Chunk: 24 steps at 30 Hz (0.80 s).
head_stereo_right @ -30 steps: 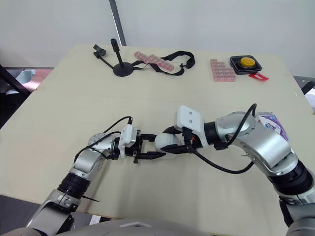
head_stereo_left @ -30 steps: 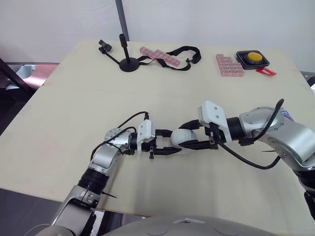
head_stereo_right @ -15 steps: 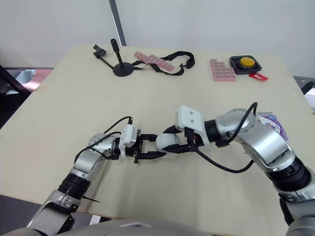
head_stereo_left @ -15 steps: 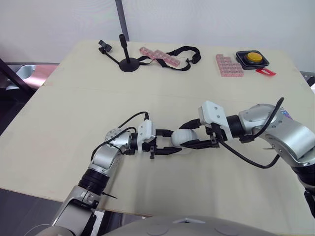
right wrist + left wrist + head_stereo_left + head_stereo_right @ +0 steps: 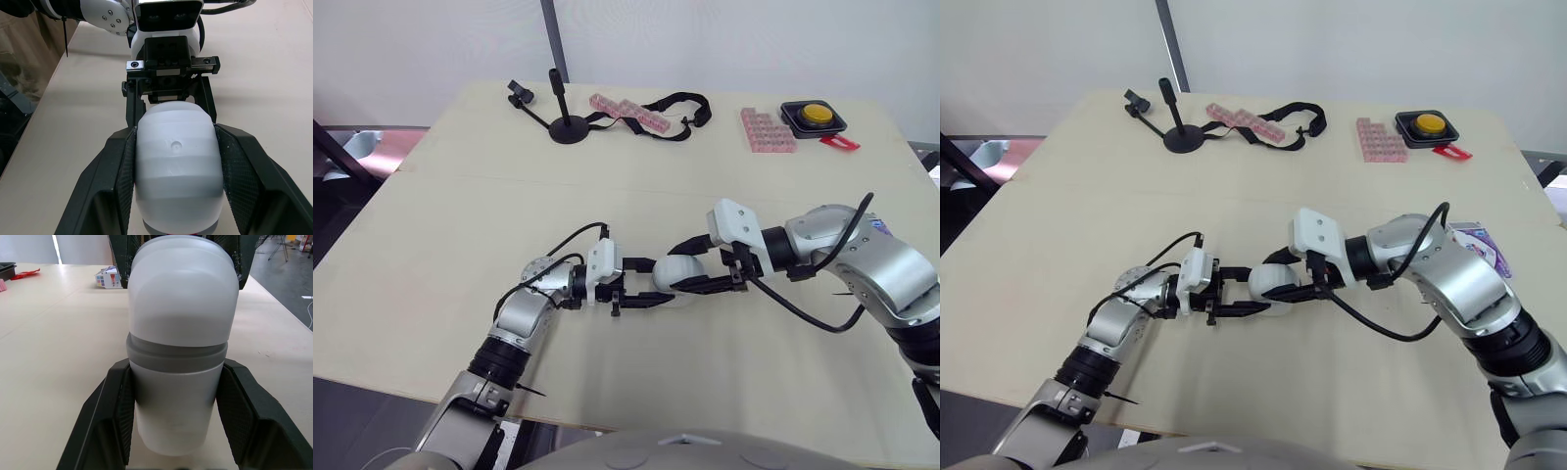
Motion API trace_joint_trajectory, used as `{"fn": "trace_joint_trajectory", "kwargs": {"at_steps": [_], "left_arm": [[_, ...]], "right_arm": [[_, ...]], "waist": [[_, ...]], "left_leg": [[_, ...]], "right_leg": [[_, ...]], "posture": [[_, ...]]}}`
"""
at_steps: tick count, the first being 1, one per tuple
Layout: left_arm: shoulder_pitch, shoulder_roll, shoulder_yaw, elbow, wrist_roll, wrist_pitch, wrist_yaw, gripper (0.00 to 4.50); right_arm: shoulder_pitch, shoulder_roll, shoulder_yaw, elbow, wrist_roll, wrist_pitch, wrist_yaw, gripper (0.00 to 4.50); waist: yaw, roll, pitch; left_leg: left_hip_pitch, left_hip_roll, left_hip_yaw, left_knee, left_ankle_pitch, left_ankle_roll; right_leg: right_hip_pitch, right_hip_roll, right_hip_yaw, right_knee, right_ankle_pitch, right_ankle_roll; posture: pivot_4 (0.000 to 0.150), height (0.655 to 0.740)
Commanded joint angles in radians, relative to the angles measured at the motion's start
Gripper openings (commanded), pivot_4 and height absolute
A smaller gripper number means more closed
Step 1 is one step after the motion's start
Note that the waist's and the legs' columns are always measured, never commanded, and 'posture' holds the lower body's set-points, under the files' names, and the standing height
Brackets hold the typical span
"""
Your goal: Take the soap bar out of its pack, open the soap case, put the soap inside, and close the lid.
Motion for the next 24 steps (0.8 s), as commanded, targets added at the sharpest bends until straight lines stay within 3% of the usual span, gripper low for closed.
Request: {"fn": "trace_joint_trajectory", "kwargs": {"at_steps": [1,24], "left_arm": [[0.007,0.008,-0.003,-0.038,-0.005,-0.015,-0.006,1.89],[0.011,0.018,-0.007,-0.054,-0.007,-0.018,-0.012,1.89]], "right_arm": [[0.002,0.005,-0.019,0.022,0.004,0.026,-0.011,1.96],[0.011,0.017,0.023,0.071,-0.043,-0.016,0.002,1.96]], "waist": [[-0.001,0.0,0.0],[-0.009,0.0,-0.001]], "left_leg": [[0.0,0.0,0.0,0.0,0.0,0.0],[0.001,0.0,0.0,0.0,0.0,0.0]], "right_leg": [[0.0,0.0,0.0,0.0,0.0,0.0],[0.0,0.0,0.0,0.0,0.0,0.0]], "posture": [[0.15,0.7343],[0.15,0.7343]]}}
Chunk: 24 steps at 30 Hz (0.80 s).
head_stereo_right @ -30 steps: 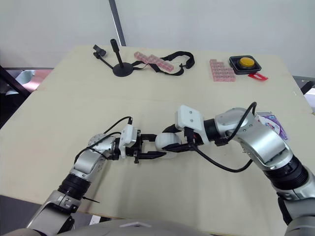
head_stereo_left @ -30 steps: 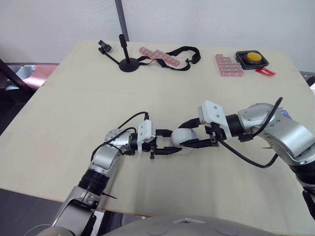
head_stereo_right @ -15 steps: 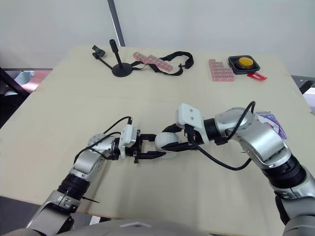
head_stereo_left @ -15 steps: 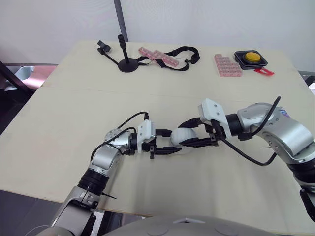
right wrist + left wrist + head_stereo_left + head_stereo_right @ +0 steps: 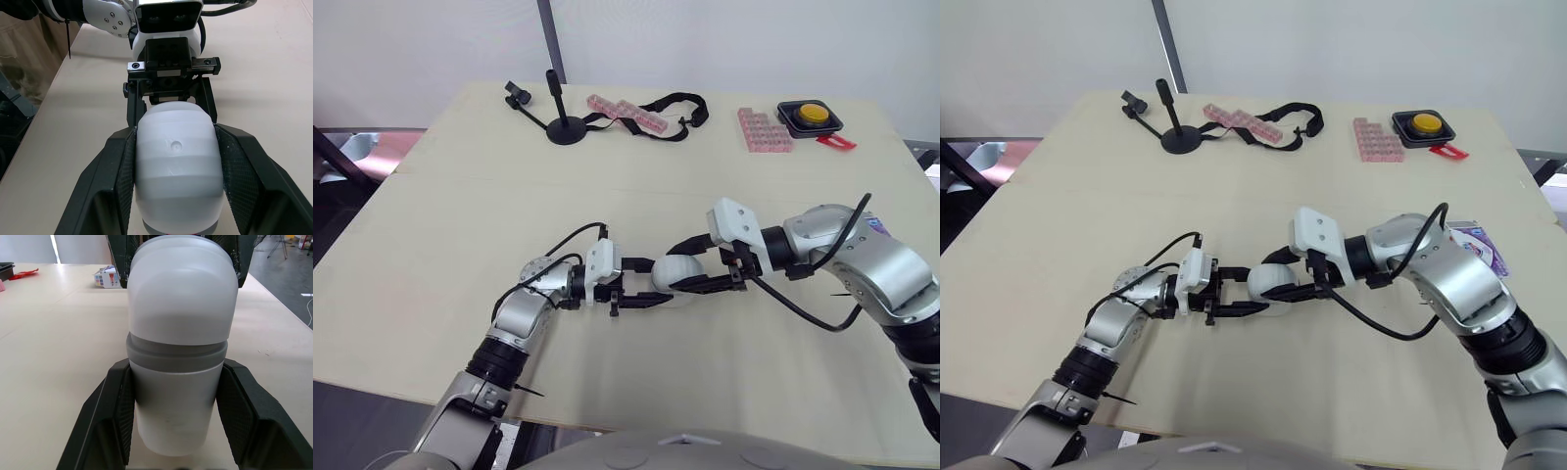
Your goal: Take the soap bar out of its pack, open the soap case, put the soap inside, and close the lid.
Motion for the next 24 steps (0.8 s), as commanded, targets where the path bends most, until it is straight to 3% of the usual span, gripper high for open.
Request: {"fn": "trace_joint_trajectory", "kwargs": {"at_steps": [1,14,16,20,24], "left_arm": [[0.008,0.007,-0.007,-0.047,-0.008,-0.018,-0.015,1.89],[0.013,0.008,-0.008,-0.051,-0.009,-0.016,-0.012,1.89],[0.014,0.008,-0.009,-0.052,-0.009,-0.015,-0.011,1.89],[0.017,0.008,-0.01,-0.056,-0.008,-0.014,-0.011,1.89],[0.017,0.006,-0.01,-0.057,-0.007,-0.011,-0.01,1.89]], "right_arm": [[0.009,0.003,0.016,0.036,-0.038,0.015,-0.018,1.96],[0.017,0.002,0.019,0.039,-0.036,0.023,-0.017,1.96],[0.016,0.0,0.018,0.043,-0.046,0.008,-0.015,3.01],[0.015,0.003,0.014,0.044,-0.062,-0.011,-0.014,4.33],[0.017,0.006,0.009,0.035,-0.062,-0.004,-0.008,4.47]], "waist": [[-0.002,0.0,0.0],[-0.003,0.0,-0.001],[-0.003,0.0,-0.001],[0.0,0.001,-0.001],[0.0,0.0,-0.001]], "left_leg": [[0.0,0.0,0.0,0.0,0.0,0.0],[0.001,0.0,0.0,0.0,0.0,0.0],[0.001,0.0,0.0,0.0,0.0,0.0],[-0.001,0.0,0.0,0.0,0.0,0.0],[-0.002,0.0,0.0,0.0,0.0,0.0]], "right_leg": [[0.0,0.0,0.0,0.0,0.0,0.0],[0.001,0.0,0.0,0.0,0.0,0.0],[0.001,0.0,0.0,0.0,0.0,0.0],[-0.001,0.0,0.0,0.0,0.0,0.0],[-0.002,0.0,0.0,0.0,0.0,0.0]], "posture": [[0.15,0.7343],[0.15,0.7343],[0.15,0.7343],[0.15,0.7343],[0.15,0.7343]]}}
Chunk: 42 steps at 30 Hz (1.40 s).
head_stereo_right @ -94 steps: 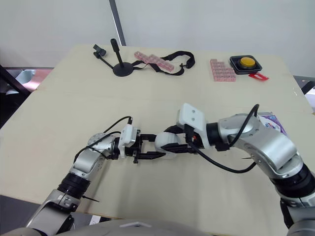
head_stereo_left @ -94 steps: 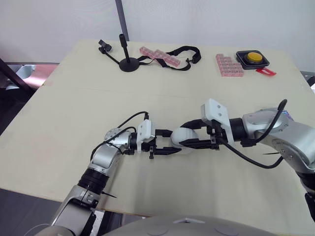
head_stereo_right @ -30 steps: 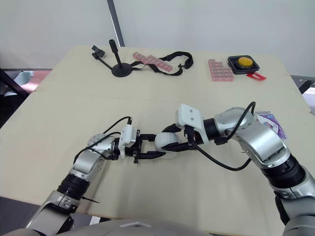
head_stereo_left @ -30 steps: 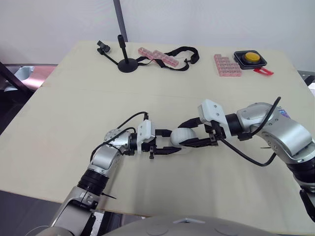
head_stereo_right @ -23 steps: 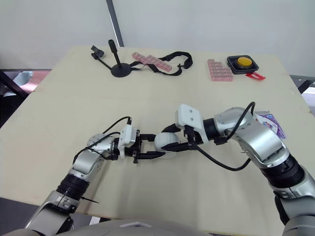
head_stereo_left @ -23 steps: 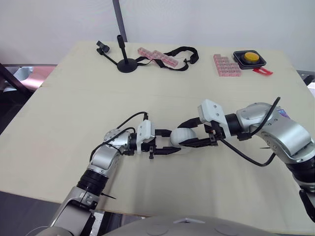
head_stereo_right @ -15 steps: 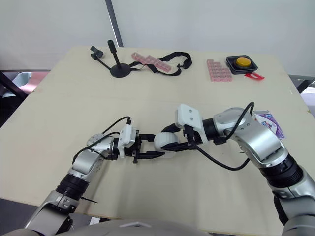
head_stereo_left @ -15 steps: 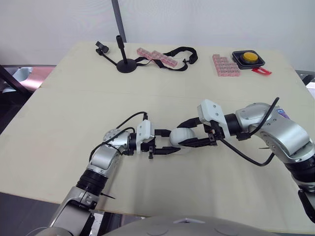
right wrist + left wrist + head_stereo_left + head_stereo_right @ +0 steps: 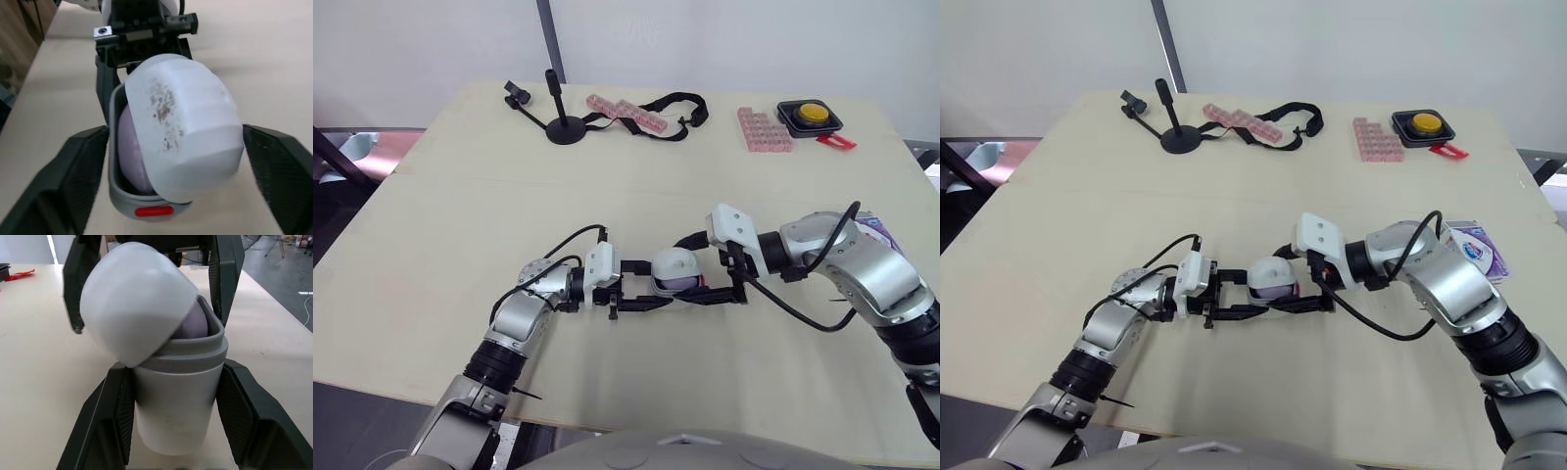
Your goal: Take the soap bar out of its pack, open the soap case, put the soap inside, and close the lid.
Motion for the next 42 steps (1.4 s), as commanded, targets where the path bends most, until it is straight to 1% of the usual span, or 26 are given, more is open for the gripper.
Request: {"fn": "trace_joint_trajectory", "kwargs": {"at_steps": [1,15,29,42], "left_arm": [[0.001,-0.001,-0.008,-0.032,-0.008,-0.007,-0.005,1.89],[-0.004,-0.003,-0.009,-0.026,-0.006,-0.006,-0.005,1.89],[-0.007,0.0,-0.006,-0.02,-0.003,-0.007,-0.01,1.89],[-0.001,0.003,-0.005,-0.028,-0.002,0.001,-0.005,1.89]], "right_arm": [[-0.004,-0.005,-0.018,-0.023,-0.002,-0.002,0.005,4.47],[0.01,-0.007,-0.072,-0.076,0.071,0.046,0.019,4.47],[0.03,-0.039,-0.11,-0.095,0.097,0.033,0.056,4.47],[0.025,-0.022,-0.127,-0.101,0.152,0.07,0.038,4.47]], "waist": [[0.001,0.0,0.0],[0.002,0.0,0.0],[0.003,0.0,0.0],[0.003,0.0,0.0]], "left_leg": [[0.0,0.0,0.0,0.0,0.0,0.0],[0.0,0.0,0.0,0.0,0.0,0.0],[0.0,0.0,0.0,0.0,0.0,0.0],[0.0,0.0,0.0,0.0,0.0,0.0]], "right_leg": [[0.0,0.0,0.0,0.0,0.0,0.0],[0.0,0.0,0.0,0.0,0.0,0.0],[0.0,0.0,0.0,0.0,0.0,0.0],[0.0,0.0,0.0,0.0,0.0,0.0]], "posture": [[0.15,0.7343],[0.15,0.7343],[0.15,0.7343],[0.15,0.7343]]}}
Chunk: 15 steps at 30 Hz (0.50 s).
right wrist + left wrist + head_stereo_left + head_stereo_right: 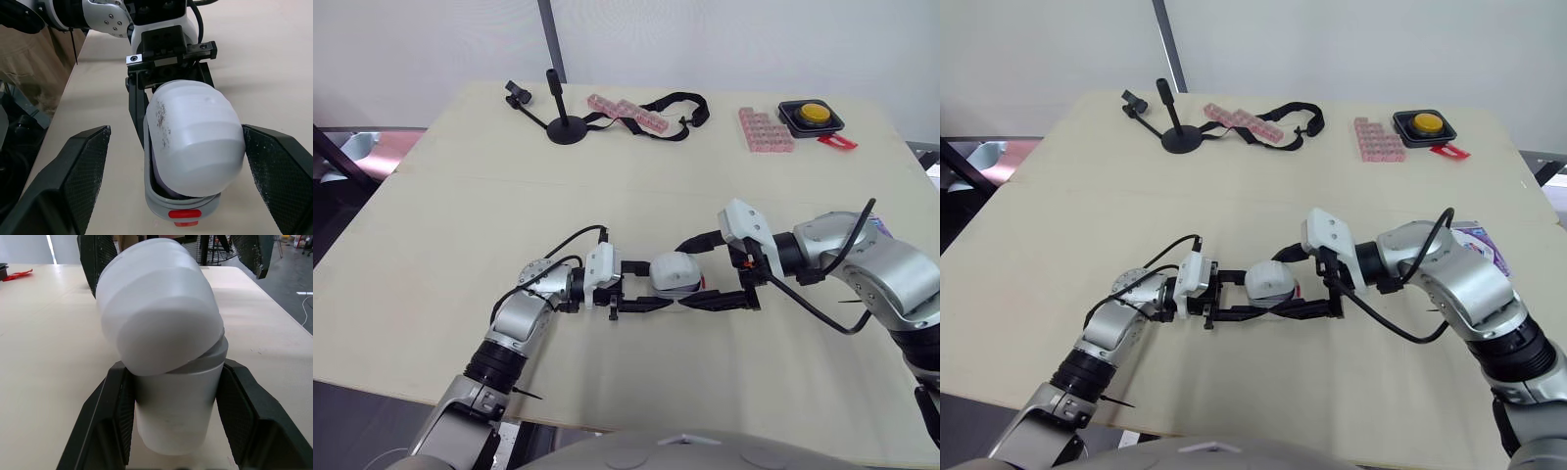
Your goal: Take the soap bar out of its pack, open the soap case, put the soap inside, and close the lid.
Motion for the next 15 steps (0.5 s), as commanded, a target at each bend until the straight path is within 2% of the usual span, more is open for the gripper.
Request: {"fn": "trace_joint_trajectory", "kwargs": {"at_steps": [1,15], "left_arm": [[0.0,0.006,-0.004,-0.029,-0.003,-0.001,0.002,1.89],[-0.001,0.002,-0.006,-0.028,-0.003,0.002,0.004,1.89]], "right_arm": [[-0.007,-0.003,-0.034,-0.039,0.028,0.0,-0.001,4.47],[-0.019,0.011,-0.038,-0.034,0.05,0.04,-0.022,4.47]], "waist": [[0.0,0.0,0.0],[0.001,0.0,0.0]], "left_leg": [[0.0,0.0,0.0,0.0,0.0,0.0],[0.0,0.0,0.0,0.0,0.0,0.0]], "right_leg": [[0.0,0.0,0.0,0.0,0.0,0.0],[0.0,0.0,0.0,0.0,0.0,0.0]], "posture": [[0.15,0.7343],[0.15,0.7343]]}}
